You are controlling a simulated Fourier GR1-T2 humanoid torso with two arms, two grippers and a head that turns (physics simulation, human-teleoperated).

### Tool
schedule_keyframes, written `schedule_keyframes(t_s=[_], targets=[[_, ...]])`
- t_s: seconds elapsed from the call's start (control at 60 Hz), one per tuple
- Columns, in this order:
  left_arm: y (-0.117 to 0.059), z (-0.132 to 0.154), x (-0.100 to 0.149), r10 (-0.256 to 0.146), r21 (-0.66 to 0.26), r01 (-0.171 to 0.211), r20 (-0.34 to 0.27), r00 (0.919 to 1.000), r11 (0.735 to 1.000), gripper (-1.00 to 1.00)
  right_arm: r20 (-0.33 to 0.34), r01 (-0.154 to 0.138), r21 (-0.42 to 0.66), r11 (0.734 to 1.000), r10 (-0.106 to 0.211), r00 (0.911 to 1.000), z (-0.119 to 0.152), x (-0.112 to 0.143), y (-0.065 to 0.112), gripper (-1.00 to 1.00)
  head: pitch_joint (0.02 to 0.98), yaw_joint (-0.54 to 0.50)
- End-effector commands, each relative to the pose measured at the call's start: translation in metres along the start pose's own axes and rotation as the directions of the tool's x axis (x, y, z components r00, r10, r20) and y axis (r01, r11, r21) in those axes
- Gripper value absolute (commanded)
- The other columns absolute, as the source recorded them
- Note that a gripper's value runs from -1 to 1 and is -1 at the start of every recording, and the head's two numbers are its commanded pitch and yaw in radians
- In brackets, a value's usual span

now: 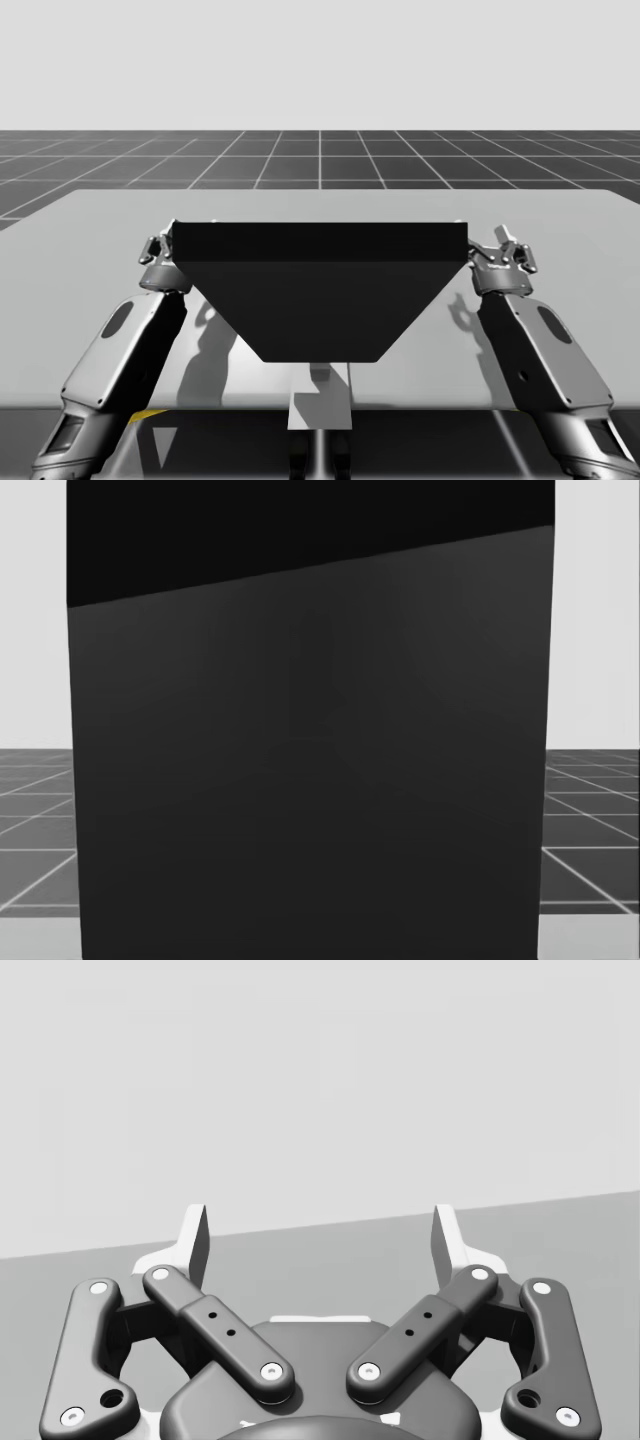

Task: Reach around the screen and pick up the object behind it.

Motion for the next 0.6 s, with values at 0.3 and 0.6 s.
schedule_keyframes(t_s=[0.3,0.6], targets=[[-0.014,0.02,0.006,0.021,-0.137,-0.044,-0.162,0.9865,0.99,-1.0,-0.09,0.044,0.242,0.969,-0.022,0.9957,0.02,0.003,0.018,-1.0,0.09,-0.01],[0.006,0.071,0.021,-0.076,-0.289,-0.022,-0.324,0.9429,0.957,-1.0,-0.174,0.047,0.469,0.882,0.04,0.9839,0.056,0.006,0.02,-1.0,0.11,0.0]])
